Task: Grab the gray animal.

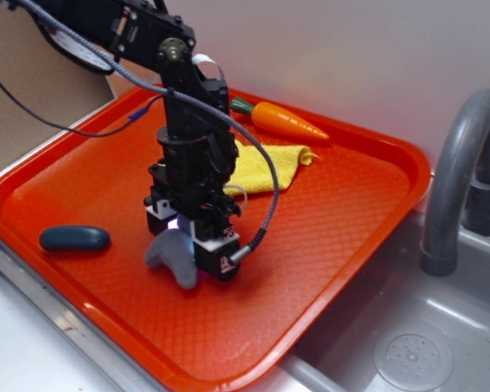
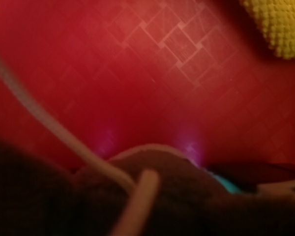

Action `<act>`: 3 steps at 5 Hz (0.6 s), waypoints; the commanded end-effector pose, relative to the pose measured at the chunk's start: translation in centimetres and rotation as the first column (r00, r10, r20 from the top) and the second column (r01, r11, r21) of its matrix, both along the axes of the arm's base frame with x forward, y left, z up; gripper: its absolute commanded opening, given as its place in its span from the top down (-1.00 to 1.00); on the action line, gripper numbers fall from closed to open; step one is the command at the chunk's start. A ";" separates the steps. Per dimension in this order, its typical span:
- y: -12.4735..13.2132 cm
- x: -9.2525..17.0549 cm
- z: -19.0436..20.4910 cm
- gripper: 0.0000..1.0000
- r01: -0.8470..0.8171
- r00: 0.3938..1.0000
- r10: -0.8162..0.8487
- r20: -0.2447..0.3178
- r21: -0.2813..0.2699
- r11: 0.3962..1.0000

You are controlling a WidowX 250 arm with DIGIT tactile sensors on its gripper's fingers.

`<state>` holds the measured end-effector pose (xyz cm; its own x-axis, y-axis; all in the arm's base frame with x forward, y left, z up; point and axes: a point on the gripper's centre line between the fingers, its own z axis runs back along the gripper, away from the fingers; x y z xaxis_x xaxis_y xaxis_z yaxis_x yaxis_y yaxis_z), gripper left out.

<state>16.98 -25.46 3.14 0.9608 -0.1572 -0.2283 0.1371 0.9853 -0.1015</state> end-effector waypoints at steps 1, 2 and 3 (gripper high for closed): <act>9.2 3.5 11.5 1.00 0.373 0.898 -0.313 0.311 -0.157 0.915; 13.2 3.1 15.3 1.00 0.369 0.890 -0.305 0.339 -0.142 0.919; 14.4 2.5 17.4 1.00 0.350 0.886 -0.293 0.358 -0.102 0.931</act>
